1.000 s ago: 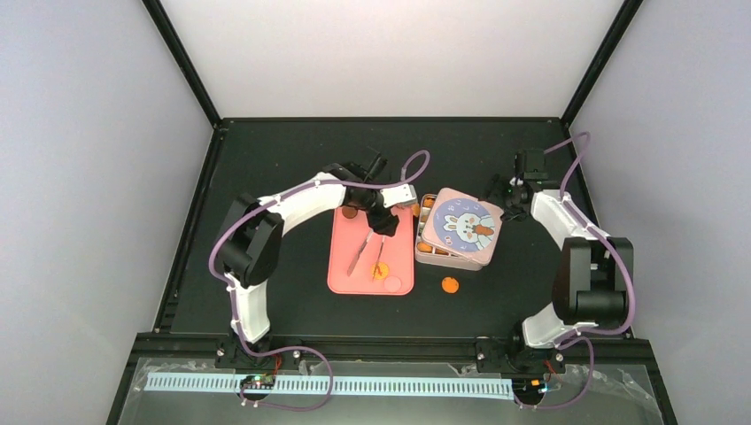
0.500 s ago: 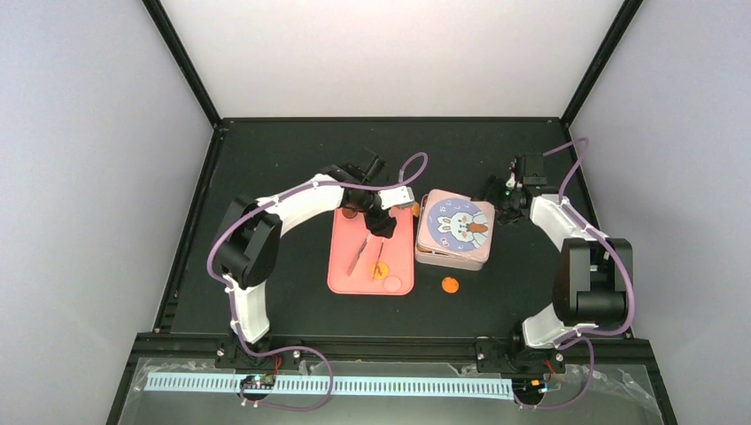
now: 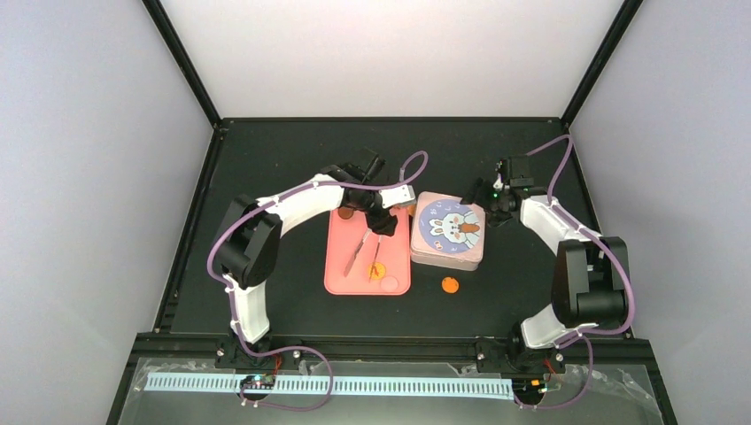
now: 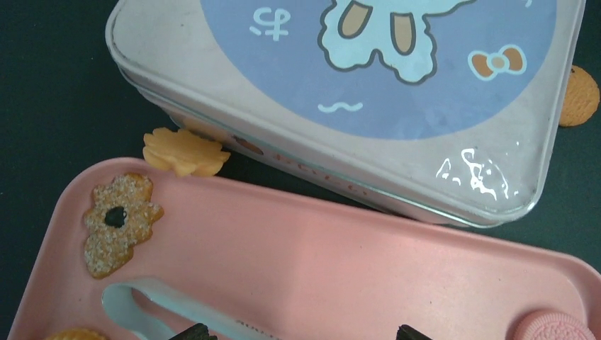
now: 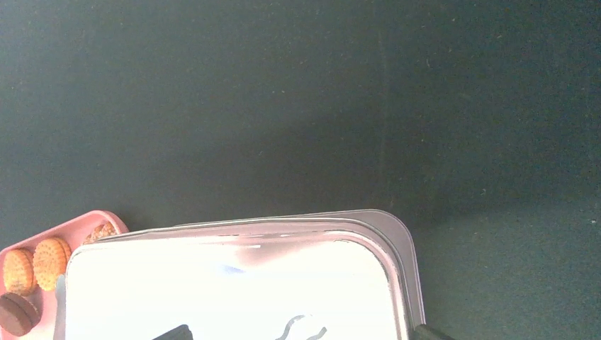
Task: Pack the cookies
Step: Adjust the box lid for the packing box, then press the box lid onto the packing box.
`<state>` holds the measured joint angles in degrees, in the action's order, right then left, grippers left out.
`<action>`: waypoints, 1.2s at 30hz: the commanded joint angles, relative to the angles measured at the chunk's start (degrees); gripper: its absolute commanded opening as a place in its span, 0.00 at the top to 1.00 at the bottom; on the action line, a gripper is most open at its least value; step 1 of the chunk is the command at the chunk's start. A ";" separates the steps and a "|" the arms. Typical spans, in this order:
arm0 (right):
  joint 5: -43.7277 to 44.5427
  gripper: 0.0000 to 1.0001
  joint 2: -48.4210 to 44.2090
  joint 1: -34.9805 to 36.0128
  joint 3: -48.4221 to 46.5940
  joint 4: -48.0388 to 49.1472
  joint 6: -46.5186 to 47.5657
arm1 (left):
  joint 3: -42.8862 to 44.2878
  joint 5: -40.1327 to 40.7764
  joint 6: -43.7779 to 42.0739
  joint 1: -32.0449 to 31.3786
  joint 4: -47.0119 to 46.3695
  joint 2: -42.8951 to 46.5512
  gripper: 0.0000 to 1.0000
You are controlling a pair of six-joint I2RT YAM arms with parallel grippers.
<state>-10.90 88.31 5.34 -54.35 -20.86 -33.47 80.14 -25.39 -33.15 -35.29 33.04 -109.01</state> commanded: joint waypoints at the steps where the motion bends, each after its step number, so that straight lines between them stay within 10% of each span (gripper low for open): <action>1: 1.31 0.18 -1.32 1.50 0.24 -1.74 0.15 | 2.16 -2.02 0.68 0.29 -1.60 -1.34 0.31; 36: 2.20 0.26 -2.88 5.24 1.40 -0.65 3.72 | 7.99 5.18 3.13 -4.63 -1.53 -11.11 0.26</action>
<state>-5.32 86.80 9.41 -54.04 -23.16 -29.93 88.97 -23.00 -29.12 -39.24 32.10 -119.00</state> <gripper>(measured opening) 0.752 0.737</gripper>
